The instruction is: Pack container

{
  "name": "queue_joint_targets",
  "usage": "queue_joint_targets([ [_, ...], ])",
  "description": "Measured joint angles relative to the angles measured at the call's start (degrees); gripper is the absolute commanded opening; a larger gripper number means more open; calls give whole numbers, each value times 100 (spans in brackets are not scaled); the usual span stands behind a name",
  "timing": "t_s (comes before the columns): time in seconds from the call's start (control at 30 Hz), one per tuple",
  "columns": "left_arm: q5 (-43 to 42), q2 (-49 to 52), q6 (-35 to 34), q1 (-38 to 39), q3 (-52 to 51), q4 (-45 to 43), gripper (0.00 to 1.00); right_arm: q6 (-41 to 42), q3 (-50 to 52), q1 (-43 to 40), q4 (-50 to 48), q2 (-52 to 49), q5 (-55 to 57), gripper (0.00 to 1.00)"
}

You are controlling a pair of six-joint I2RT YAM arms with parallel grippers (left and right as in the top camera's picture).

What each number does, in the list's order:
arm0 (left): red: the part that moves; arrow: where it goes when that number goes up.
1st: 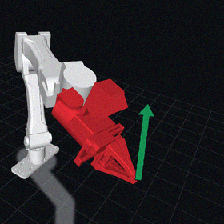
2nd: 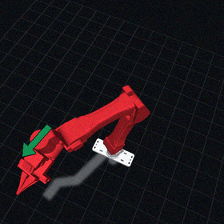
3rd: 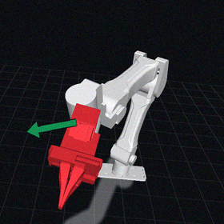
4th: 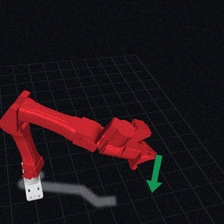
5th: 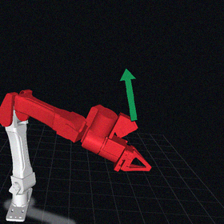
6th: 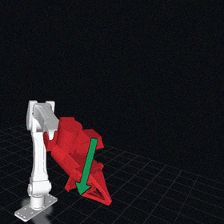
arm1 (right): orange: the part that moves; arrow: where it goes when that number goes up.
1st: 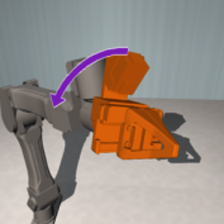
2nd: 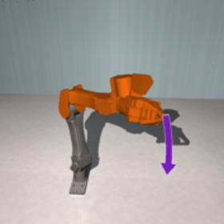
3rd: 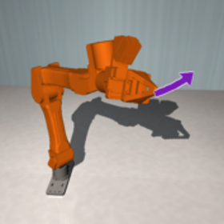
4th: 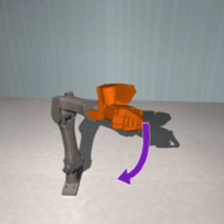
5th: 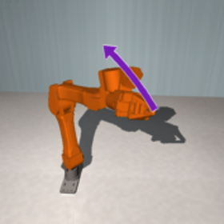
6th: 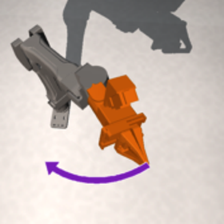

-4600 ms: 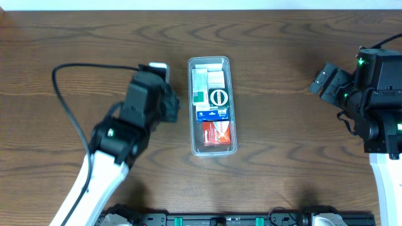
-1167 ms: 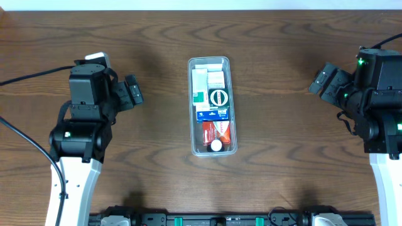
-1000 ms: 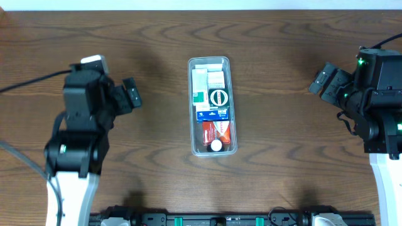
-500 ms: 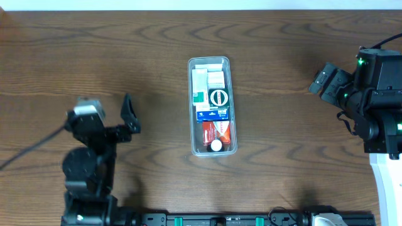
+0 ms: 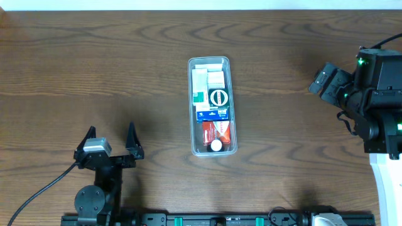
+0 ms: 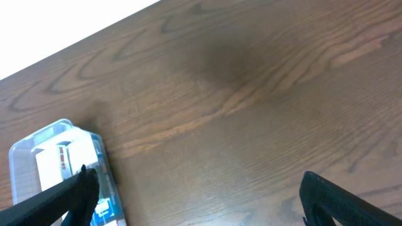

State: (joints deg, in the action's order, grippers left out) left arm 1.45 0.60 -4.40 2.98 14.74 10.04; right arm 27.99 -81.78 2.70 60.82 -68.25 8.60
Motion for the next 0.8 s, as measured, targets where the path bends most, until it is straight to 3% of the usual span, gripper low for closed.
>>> queue_joint_targets([
  [0.47, 0, -2, 0, 94, -973, 39, 98, 0, 0, 0, 2, 0, 0, 99],
  [0.8, 0, -2, 0, 92, -1005, -11, 98, 0, 0, 0, 2, 0, 0, 99],
])
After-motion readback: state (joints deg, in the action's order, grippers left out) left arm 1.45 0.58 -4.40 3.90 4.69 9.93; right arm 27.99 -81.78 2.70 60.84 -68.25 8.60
